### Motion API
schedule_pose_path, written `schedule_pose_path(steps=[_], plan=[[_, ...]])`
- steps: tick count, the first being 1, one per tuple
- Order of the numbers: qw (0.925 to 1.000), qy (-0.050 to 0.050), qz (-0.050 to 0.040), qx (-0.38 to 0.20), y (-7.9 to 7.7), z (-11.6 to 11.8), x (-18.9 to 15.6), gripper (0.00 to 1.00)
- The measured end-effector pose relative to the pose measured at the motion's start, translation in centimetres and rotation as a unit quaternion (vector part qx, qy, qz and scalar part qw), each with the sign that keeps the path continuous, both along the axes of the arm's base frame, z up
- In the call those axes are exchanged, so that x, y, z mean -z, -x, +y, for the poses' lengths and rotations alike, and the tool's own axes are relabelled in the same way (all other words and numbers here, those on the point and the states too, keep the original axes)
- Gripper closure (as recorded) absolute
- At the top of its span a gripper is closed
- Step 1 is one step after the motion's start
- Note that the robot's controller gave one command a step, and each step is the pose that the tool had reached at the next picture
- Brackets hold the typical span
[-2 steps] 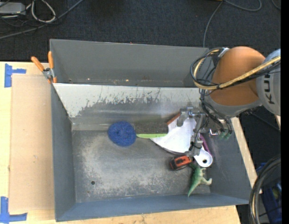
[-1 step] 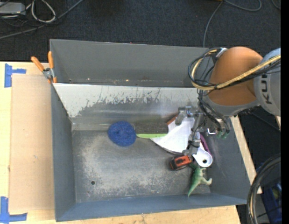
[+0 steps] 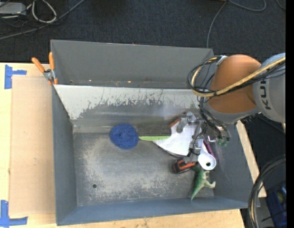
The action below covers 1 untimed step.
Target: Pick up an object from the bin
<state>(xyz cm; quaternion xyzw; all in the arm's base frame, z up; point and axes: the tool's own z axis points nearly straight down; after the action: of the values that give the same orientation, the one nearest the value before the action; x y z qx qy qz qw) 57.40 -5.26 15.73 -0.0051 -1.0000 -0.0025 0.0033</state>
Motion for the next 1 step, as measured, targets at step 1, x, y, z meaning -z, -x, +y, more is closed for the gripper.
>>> schedule_pose_path(steps=[1], plan=[[0.9999, 0.001, -0.0046, -0.014, 0.19, 0.84, 2.20, 0.00]])
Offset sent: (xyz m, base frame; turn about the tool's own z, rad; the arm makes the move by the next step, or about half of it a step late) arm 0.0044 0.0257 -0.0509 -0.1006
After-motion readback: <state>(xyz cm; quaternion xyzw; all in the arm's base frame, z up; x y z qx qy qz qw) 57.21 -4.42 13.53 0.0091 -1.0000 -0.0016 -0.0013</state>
